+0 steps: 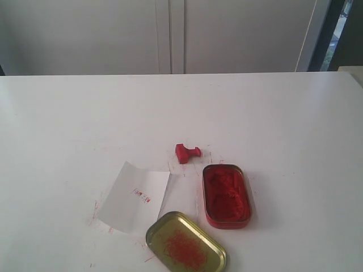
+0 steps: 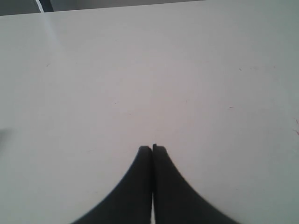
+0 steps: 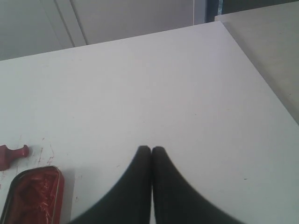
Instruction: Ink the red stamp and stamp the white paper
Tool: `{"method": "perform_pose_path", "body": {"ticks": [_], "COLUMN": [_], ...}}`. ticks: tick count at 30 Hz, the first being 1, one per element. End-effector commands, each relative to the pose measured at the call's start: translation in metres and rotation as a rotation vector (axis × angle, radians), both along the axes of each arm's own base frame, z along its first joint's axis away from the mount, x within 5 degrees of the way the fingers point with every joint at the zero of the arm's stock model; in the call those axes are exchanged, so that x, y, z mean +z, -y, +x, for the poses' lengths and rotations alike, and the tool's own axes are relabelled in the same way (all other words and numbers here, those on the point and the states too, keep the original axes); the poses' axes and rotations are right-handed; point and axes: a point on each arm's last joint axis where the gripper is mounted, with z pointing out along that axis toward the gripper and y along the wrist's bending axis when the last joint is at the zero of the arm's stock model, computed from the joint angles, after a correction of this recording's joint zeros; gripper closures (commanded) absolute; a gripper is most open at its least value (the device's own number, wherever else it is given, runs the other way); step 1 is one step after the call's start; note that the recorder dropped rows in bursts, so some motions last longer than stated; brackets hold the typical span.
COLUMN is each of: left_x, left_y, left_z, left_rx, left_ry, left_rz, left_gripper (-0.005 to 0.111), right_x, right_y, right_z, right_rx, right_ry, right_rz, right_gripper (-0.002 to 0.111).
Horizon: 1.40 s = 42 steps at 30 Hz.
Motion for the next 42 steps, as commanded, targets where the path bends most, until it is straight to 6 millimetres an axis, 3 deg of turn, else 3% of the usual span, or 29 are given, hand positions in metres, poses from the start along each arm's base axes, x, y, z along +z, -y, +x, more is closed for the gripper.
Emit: {"method": "perform_pose_path", "body": {"ticks": [1,15,32,42], "left_x": [-0.002,-0.002,-0.002,-0.002], "left_y": [0.000,0.000,0.000,0.000], "left_z": [0.000,0.000,0.000,0.000], "left_rx": [0.001,0.001,0.001,0.001], "left_ry": [-0.004,-0.004,-0.004,-0.004], "left_rz": [-0.001,-0.001,-0.001,-0.001], "left_gripper": [0.107,0.107,0.107,0.107], "right_x": [-0.001,0.003,0.025,0.026], "right_y": [0.002,0.001,-0.003,-0.003], "right_z": [0.000,-0.006,-0.063,-0.067], "right_rx": [-0.008,-0.008,-0.011,-0.011], "right_ry": [0.012,0.046,0.348,0.368], "right_rz": [-0.021,-0.023,-0.043,-0.044], "right_gripper": [0.108,0.108,0.108,0.108]}}
